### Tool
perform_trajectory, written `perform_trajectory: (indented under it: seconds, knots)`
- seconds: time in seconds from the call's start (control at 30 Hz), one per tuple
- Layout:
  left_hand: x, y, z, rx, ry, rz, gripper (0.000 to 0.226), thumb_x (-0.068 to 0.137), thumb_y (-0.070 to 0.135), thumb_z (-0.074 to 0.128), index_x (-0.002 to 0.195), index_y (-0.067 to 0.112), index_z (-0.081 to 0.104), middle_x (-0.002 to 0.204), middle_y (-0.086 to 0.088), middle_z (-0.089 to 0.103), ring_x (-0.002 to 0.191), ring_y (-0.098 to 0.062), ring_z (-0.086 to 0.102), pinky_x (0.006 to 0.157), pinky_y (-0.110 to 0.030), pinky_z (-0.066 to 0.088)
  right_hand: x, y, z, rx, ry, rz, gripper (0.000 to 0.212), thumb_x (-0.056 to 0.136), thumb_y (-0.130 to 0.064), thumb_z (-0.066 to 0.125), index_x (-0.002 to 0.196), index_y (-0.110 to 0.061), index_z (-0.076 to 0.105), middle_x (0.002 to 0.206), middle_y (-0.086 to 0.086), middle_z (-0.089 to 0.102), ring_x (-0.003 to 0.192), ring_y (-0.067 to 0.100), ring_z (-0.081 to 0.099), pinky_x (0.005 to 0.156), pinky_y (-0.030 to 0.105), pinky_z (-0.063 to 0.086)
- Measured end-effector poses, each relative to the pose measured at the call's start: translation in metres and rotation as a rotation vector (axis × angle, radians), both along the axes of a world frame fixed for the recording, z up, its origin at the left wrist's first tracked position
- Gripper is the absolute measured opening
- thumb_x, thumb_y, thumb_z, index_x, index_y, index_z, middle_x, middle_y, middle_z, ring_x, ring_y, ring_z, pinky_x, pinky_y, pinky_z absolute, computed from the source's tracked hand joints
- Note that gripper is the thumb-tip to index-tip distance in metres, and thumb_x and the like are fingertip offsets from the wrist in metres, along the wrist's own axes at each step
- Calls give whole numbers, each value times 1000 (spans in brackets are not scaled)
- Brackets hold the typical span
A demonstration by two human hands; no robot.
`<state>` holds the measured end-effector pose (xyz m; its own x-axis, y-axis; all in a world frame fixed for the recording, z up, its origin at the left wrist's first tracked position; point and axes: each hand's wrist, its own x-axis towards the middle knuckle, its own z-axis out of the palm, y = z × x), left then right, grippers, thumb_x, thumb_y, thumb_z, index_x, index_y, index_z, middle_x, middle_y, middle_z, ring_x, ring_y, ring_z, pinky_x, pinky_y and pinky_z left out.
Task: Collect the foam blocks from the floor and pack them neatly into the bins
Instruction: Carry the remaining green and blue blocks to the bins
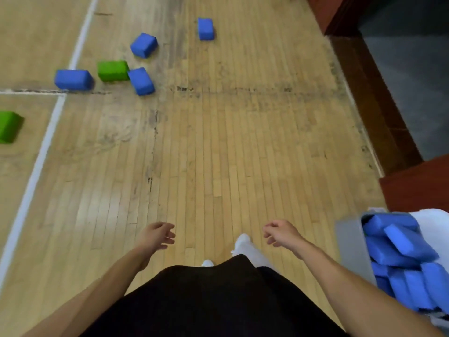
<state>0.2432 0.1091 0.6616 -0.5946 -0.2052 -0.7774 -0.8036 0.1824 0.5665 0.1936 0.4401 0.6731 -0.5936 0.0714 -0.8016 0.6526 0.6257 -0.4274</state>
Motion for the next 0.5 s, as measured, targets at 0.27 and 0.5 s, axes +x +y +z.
perform_trajectory:
  seconds: [0.27, 0.5]
  knots:
    - [-84, -78, 2, -63, -26, 250, 19, 100, 15, 43, 106, 11, 61, 94, -14, 66, 84, -25, 66, 69, -31, 50, -155, -109, -42, -15, -98, 175, 15, 91, -18, 52, 84, -9, 61, 83, 4, 63, 70, 17, 62, 71, 31, 53]
    - [-223, -151, 26, -109, -66, 278, 16, 100, 14, 43, 106, 11, 58, 99, -16, 65, 91, -28, 64, 78, -37, 50, -317, -214, -43, -77, -138, 271, 14, 89, -19, 51, 86, -12, 62, 81, 3, 65, 71, 16, 62, 67, 29, 52]
